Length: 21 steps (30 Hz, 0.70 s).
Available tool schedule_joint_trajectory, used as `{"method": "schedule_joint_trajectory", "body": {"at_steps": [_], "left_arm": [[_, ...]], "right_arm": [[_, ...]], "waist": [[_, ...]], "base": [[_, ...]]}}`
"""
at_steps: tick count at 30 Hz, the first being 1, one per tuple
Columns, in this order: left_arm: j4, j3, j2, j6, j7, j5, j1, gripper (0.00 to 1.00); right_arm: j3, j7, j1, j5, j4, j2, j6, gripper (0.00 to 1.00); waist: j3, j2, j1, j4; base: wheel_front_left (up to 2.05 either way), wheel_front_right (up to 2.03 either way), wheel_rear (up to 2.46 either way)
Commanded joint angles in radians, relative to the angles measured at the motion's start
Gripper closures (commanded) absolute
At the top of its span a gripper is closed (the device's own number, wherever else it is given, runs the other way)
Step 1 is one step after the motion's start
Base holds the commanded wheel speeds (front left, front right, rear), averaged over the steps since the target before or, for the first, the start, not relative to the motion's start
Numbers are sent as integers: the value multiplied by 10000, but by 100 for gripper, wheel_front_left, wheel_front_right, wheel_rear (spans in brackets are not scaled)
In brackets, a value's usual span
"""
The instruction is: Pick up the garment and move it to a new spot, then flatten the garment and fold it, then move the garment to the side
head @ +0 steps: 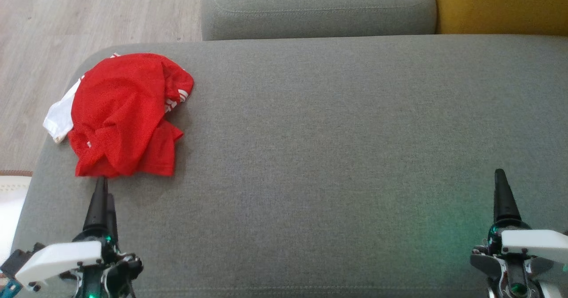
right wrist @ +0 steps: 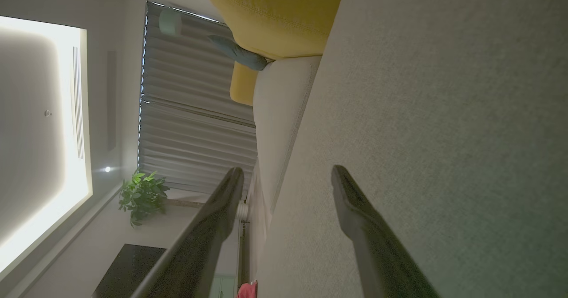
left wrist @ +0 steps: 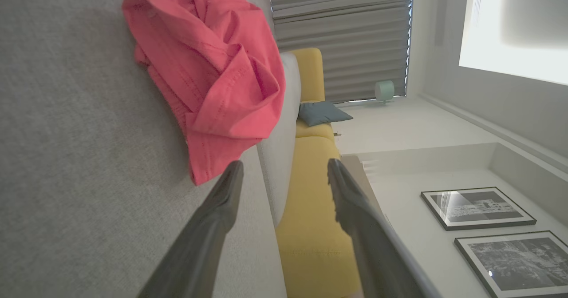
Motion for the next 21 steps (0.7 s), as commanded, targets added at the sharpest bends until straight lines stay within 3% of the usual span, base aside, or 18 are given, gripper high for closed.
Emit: {"method": "schedule_joint_trajectory", "body": {"at_steps": [1, 21], "left_arm": [[-563, 144, 113, 87, -125, 399, -539, 0], [-2008, -699, 136, 841, -681, 3631, -556, 0]], "right_arm": [[34, -136, -507, -532, -482, -60, 22, 0], [614, -661, -660, -4276, -1304, -72, 34, 0]], "waist": [[1, 0, 0, 3], [-33, 0, 0, 71]], "base": [[0, 0, 0], [0, 0, 0]]}}
